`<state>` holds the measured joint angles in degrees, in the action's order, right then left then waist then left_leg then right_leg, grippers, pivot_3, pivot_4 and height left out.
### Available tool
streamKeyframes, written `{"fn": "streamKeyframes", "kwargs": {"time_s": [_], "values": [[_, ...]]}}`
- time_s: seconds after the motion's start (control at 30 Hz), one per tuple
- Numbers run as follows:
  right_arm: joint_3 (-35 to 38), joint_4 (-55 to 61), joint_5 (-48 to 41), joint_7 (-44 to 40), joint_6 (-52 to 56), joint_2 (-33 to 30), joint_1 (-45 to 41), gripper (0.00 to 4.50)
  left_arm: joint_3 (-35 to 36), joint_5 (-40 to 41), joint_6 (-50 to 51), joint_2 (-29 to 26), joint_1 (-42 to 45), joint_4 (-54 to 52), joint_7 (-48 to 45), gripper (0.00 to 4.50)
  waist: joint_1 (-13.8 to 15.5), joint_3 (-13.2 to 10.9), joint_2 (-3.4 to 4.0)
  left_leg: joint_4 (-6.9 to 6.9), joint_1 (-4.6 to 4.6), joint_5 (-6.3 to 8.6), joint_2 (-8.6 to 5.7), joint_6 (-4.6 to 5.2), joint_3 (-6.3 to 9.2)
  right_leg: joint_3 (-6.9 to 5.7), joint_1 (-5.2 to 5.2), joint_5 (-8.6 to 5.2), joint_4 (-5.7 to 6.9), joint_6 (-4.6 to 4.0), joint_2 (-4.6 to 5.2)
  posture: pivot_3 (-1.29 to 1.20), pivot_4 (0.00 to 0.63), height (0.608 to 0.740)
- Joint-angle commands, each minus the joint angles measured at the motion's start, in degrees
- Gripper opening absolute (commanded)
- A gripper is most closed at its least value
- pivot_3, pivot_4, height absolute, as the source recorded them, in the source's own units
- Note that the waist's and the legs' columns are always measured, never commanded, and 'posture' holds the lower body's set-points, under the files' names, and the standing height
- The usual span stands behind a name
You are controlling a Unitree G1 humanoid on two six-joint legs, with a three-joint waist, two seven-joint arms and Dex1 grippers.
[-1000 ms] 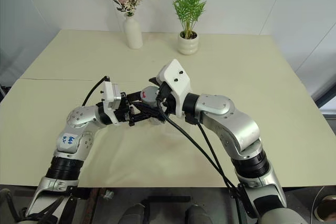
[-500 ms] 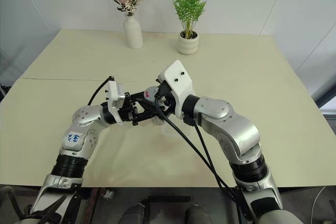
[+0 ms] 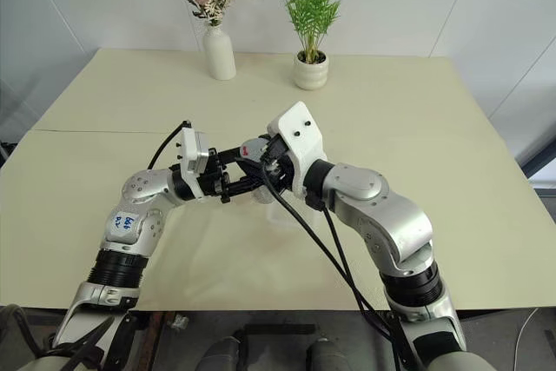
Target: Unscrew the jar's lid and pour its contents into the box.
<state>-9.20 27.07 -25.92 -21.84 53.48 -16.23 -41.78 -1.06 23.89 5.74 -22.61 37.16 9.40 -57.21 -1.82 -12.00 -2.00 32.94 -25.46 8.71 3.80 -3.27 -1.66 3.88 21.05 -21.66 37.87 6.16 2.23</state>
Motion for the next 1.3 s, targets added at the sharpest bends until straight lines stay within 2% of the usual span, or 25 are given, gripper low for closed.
{"fn": "streamKeyframes", "kwargs": {"time_s": [0.03,0.2,0.43,0.63,0.77,0.97,1.1,1.17,1.23,1.3], "values": [[1.08,2.72,-0.19,-0.12,-1.97,0.32,-0.34,2.61,0.03,0.01,0.01,0.01,0.64,-1.04,-0.65,2.43,0.00,0.00,0.00,0.00,0.00,0.00,0.00,0.00,-0.01,0.01,0.01,0.00,0.01,0.00,0.00,0.00,0.150,0.740],[0.45,1.76,-0.93,-4.91,-5.35,-1.01,-1.25,2.61,-0.17,0.40,-0.08,-0.31,0.81,-0.61,-2.25,2.43,0.01,0.00,0.00,0.00,0.00,0.00,0.00,0.00,-0.10,0.11,0.07,0.00,0.04,0.01,0.00,0.00,0.150,0.740],[2.51,-2.83,-7.69,-27.06,-15.51,-6.89,-3.65,2.61,-0.47,1.82,-0.25,-0.95,3.11,2.03,-9.00,2.43,0.02,0.00,0.00,0.02,0.00,0.01,-0.01,0.03,-0.26,0.27,0.11,0.02,0.02,0.07,-0.03,0.00,0.150,0.740],[3.74,-10.09,-12.90,-41.29,-15.07,-9.63,-7.59,2.61,-1.50,2.89,1.36,-1.62,4.21,2.53,-15.37,2.43,-0.18,-0.01,0.00,0.03,0.04,0.01,0.05,0.03,-0.35,0.43,0.16,0.03,0.07,0.09,-0.11,0.00,0.150,0.740],[3.07,-15.79,-13.10,-49.30,-14.88,-11.37,-10.22,2.61,-1.88,2.88,2.09,-2.22,4.33,2.17,-17.52,2.43,-0.18,-0.01,0.00,0.08,0.03,0.02,0.04,0.03,-0.40,0.50,0.19,0.03,0.08,0.10,-0.11,0.00,0.150,0.740],[1.46,-20.39,-12.03,-55.26,-14.87,-11.14,-13.14,2.61,-2.17,3.06,3.45,-2.96,3.90,0.74,-18.53,2.43,-0.19,-0.01,0.00,0.08,0.01,0.02,0.05,0.04,-0.47,0.64,0.29,0.04,0.11,0.11,-0.12,0.00,0.150,0.740],[0.40,-21.54,-10.56,-56.00,-15.44,-11.21,-14.03,2.61,-2.09,3.65,4.70,-3.02,3.22,-1.43,-17.62,2.43,-0.15,-0.01,0.01,0.07,0.01,0.02,0.06,0.04,-0.51,0.69,0.34,0.04,0.13,0.12,-0.12,0.00,0.150,0.740],[0.31,-21.77,-11.36,-55.22,-12.47,-11.49,-13.97,3.33,-2.01,4.01,5.45,-2.89,2.77,-2.68,-16.82,2.43,-0.22,-0.01,0.01,0.07,0.01,0.03,0.06,0.04,-0.52,0.71,0.33,0.04,0.12,0.12,-0.12,0.00,0.150,0.740],[0.20,-21.44,-11.75,-55.18,-11.23,-11.67,-13.61,3.79,-1.83,4.23,5.89,-2.85,2.38,-3.50,-16.28,2.43,-0.20,-0.01,0.01,0.07,0.01,0.03,0.07,0.04,-0.57,0.77,0.35,0.04,0.14,0.12,-0.13,0.00,0.150,0.740],[0.16,-21.09,-10.37,-55.00,-13.54,-11.71,-12.64,4.43,-1.34,4.53,5.78,-2.45,2.21,-3.97,-15.29,2.43,-0.16,-0.01,0.01,0.11,0.01,0.03,0.09,0.04,-0.57,0.77,0.35,0.04,0.16,0.12,-0.13,0.00,0.150,0.740]]}}
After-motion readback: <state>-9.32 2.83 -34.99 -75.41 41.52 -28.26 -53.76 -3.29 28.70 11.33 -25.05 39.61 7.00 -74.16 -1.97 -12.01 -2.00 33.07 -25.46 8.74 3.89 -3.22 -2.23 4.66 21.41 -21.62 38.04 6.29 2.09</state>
